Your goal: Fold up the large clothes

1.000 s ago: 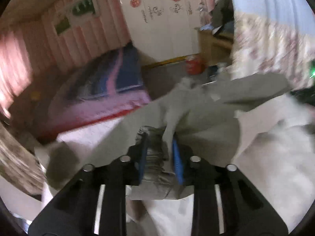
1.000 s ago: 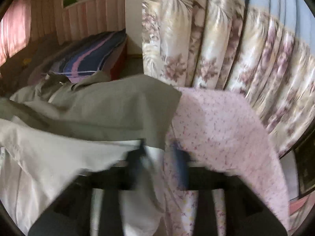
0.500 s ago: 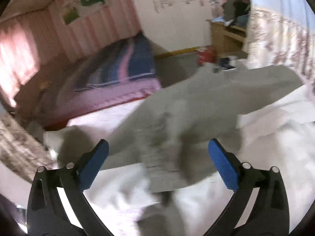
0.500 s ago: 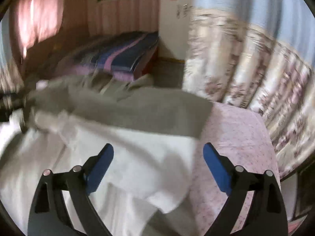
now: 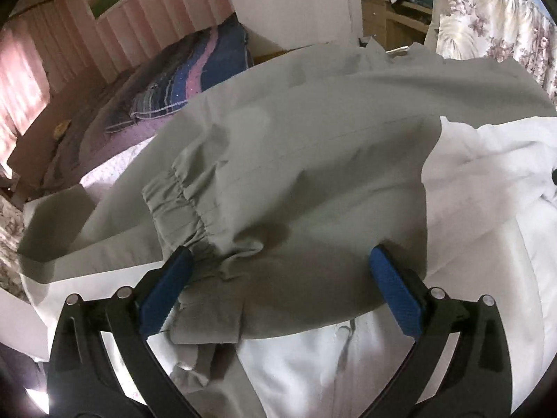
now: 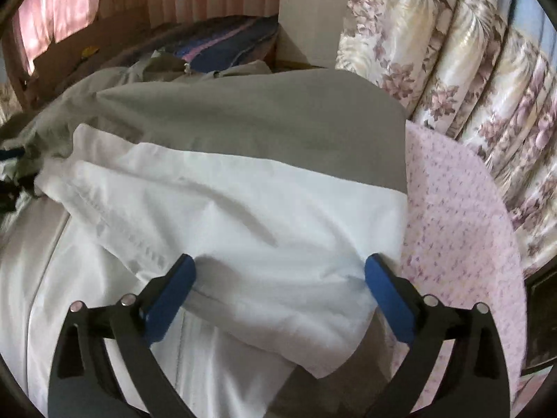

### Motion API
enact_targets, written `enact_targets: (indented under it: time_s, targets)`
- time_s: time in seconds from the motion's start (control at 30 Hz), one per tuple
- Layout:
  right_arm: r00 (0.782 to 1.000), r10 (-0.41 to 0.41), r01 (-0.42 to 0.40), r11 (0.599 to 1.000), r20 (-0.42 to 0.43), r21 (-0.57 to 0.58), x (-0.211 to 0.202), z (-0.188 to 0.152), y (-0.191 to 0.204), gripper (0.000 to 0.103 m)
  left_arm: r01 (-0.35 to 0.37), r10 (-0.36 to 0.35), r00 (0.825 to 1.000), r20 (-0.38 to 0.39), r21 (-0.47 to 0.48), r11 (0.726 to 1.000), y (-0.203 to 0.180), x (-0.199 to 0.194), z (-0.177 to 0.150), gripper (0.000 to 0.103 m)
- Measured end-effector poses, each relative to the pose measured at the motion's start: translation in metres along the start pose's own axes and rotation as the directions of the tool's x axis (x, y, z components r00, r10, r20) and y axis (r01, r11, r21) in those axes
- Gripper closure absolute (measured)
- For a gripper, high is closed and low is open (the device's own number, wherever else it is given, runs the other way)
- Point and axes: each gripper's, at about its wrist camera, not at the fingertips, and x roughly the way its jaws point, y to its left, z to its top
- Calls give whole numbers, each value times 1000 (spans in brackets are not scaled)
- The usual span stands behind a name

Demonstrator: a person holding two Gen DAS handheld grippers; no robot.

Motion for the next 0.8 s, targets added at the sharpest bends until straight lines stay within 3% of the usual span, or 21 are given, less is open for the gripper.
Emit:
enact_targets:
  time_s: [0.07, 0.1, 0.17, 0.27, 0.33, 0.43, 0.5, 0.63, 0.7, 0.73, 0.8]
  targets:
    - [999, 12, -11, 1000, 36, -20, -17, 5, 2, 5, -19, 19, 1000, 25, 3, 1000, 0, -16, 2, 3]
    - [997, 13, -10, 999, 75, -31, -29, 7, 3, 4, -21, 21, 997, 74, 2, 1000, 6, -35, 4, 3]
    - [987, -52, 61, 997, 153, -51, -55, 12, 5, 2, -42, 44, 988, 148, -15, 999, 18, -60, 2, 3]
    - [955, -202, 216, 975, 219, -43, -76, 18, 3, 2, -96, 123, 971, 206, -134, 986, 65, -87, 4, 3]
    - [942, -253, 262, 965, 222, -14, -81, 19, -3, 2, -72, 126, 974, 189, -266, 961, 117, -93, 5, 3]
    - [953, -242, 240, 970, 184, 33, -78, 18, -11, 2, -9, 77, 987, 140, -432, 902, 194, -85, 3, 3]
    - [954, -247, 241, 969, 170, 54, -75, 12, -12, 2, -14, 63, 995, 80, -509, 860, 240, -74, 1, 3]
    - [952, -272, 267, 962, 139, 57, -62, 7, -15, 2, -54, 72, 997, 9, -579, 814, 304, -59, 1, 3]
    - [952, -276, 271, 961, 130, 58, -61, 6, -12, 2, -58, 41, 998, -42, -613, 788, 331, -44, 4, 3]
    - [952, -279, 273, 960, 128, 57, -61, 6, -10, 2, -45, 3, 998, -67, -640, 767, 342, -35, 4, 3]
    - [952, -277, 273, 961, 131, 48, -60, 7, -9, 2, -28, -83, 990, -117, -726, 687, 371, -8, -1, 3]
